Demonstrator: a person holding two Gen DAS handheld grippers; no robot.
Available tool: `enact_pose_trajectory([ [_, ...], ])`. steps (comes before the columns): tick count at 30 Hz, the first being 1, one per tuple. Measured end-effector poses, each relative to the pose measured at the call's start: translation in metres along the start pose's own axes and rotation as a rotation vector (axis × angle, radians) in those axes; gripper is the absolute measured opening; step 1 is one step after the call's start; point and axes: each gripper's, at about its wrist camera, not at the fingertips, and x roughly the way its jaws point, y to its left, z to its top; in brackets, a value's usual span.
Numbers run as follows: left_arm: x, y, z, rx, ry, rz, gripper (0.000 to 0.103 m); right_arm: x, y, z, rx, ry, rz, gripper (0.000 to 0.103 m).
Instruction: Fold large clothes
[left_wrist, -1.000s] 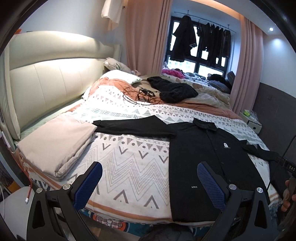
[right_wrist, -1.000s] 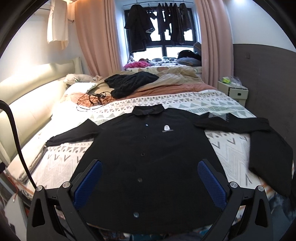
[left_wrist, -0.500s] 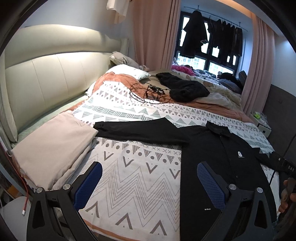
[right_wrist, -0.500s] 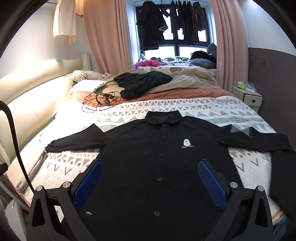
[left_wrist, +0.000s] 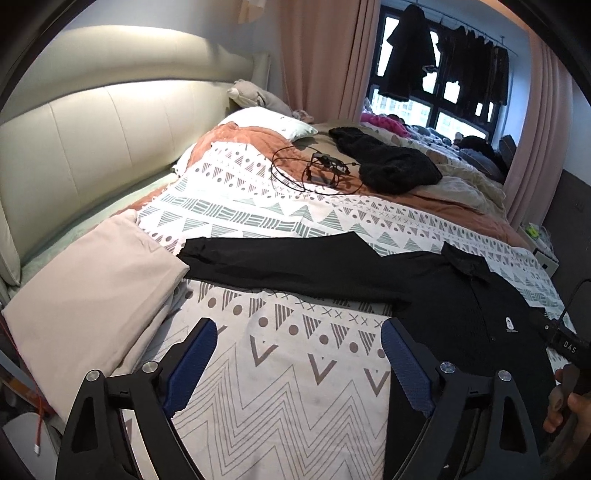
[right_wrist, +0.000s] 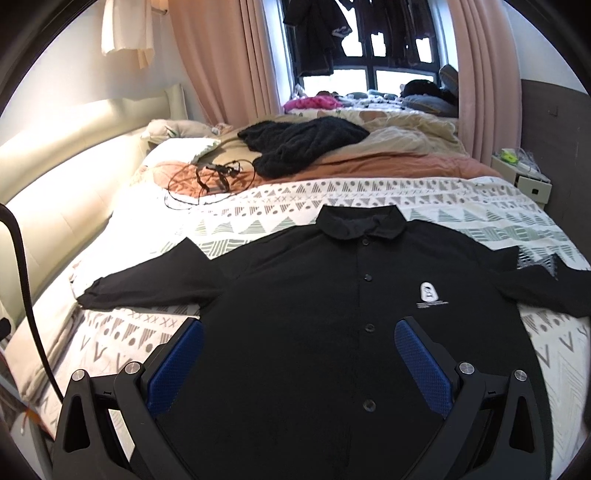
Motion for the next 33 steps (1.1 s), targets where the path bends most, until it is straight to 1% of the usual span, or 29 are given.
enact_pose_trajectory([
  [1,0.009,0.003,0.004,-0.01,0.013,0.01,0.084,0.007,0.001,0.002,0.001,0.005,0.003,0.103],
  [2,0.017,0.006,0.007,-0.015,0.022,0.019,0.083,0.015,0.002,0.006,0.0,0.01,0.006,0.103],
  [8,0.064,0.015,0.021,-0.018,0.072,0.059,0.081,0.049,0.005,0.019,-0.006,0.033,0.008,0.103],
  [13,0.102,0.03,0.035,-0.061,0.127,0.074,0.07,0.085,0.007,0.029,-0.007,0.074,0.03,0.103],
  [18,0.139,0.051,0.049,-0.12,0.172,0.113,0.07,0.115,0.013,0.038,-0.035,0.107,0.053,0.102],
  [22,0.172,0.07,0.054,-0.191,0.238,0.171,0.069,0.138,0.018,0.041,-0.037,0.137,0.072,0.091],
  [23,0.18,0.074,0.053,-0.212,0.261,0.196,0.069,0.146,0.019,0.042,-0.037,0.151,0.077,0.089],
  [25,0.193,0.08,0.05,-0.243,0.285,0.21,0.069,0.157,0.019,0.042,-0.036,0.168,0.082,0.087],
  [26,0.199,0.08,0.049,-0.249,0.297,0.222,0.069,0.163,0.02,0.042,-0.035,0.178,0.086,0.085],
  [27,0.207,0.082,0.046,-0.255,0.311,0.241,0.066,0.169,0.019,0.042,-0.035,0.189,0.091,0.083],
  [28,0.214,0.083,0.045,-0.263,0.322,0.252,0.06,0.174,0.019,0.041,-0.035,0.2,0.096,0.077],
  [29,0.221,0.085,0.042,-0.274,0.339,0.265,0.059,0.179,0.019,0.041,-0.034,0.212,0.103,0.071],
  [30,0.228,0.087,0.04,-0.286,0.353,0.274,0.058,0.185,0.02,0.04,-0.034,0.225,0.113,0.068],
  [32,0.24,0.094,0.035,-0.314,0.373,0.293,0.058,0.195,0.021,0.038,-0.03,0.248,0.134,0.058],
  [33,0.246,0.097,0.035,-0.326,0.379,0.301,0.058,0.2,0.022,0.037,-0.029,0.259,0.147,0.056],
])
